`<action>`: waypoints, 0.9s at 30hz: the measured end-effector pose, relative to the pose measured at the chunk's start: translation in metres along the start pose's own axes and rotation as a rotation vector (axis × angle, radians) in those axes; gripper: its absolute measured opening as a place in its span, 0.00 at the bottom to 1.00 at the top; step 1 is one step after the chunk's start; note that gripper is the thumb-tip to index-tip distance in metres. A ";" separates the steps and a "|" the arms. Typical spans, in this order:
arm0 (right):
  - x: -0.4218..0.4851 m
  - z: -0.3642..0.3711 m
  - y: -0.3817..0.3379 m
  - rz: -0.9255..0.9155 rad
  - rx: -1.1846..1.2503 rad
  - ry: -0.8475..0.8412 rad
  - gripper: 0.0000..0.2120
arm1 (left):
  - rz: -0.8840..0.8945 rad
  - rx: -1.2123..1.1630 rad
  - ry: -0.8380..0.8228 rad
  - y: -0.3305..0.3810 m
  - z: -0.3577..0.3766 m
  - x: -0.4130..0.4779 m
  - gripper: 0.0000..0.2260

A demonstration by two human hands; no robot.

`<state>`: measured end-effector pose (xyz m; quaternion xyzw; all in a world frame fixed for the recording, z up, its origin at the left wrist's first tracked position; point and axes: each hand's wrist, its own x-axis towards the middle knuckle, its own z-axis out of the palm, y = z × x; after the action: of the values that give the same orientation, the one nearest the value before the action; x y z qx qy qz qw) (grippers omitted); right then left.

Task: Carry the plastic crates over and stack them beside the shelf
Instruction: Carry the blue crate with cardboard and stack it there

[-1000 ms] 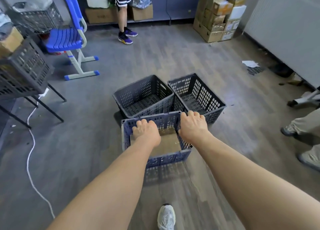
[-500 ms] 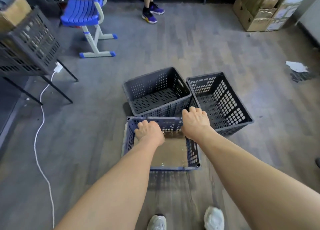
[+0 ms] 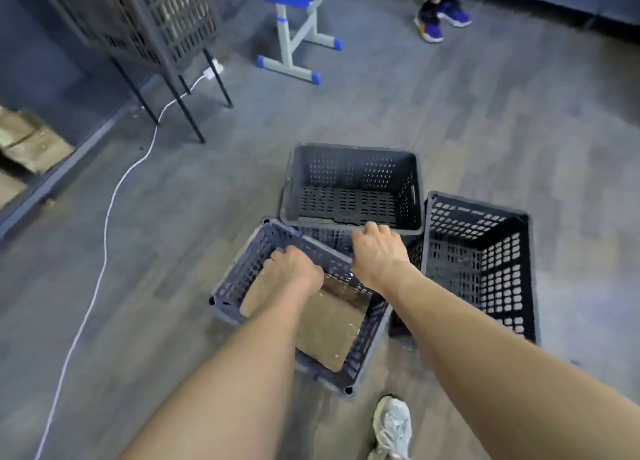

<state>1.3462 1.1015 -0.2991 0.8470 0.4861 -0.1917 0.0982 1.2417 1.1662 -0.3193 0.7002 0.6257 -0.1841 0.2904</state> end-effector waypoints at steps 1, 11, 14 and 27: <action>0.005 0.004 0.004 -0.029 -0.005 -0.010 0.19 | -0.046 -0.039 -0.004 0.003 0.006 0.001 0.27; 0.066 0.053 -0.001 -0.142 -0.056 -0.091 0.19 | -0.370 -0.253 0.006 -0.024 0.054 0.038 0.27; 0.082 0.067 -0.007 -0.139 -0.065 -0.096 0.20 | -0.406 -0.268 0.007 -0.037 0.070 0.057 0.29; 0.139 0.120 0.000 -0.303 -0.150 -0.156 0.20 | -0.642 -0.441 0.072 -0.036 0.125 0.104 0.31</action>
<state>1.3818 1.1687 -0.4660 0.7370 0.6119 -0.2324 0.1685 1.2354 1.1682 -0.4859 0.3959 0.8471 -0.1023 0.3394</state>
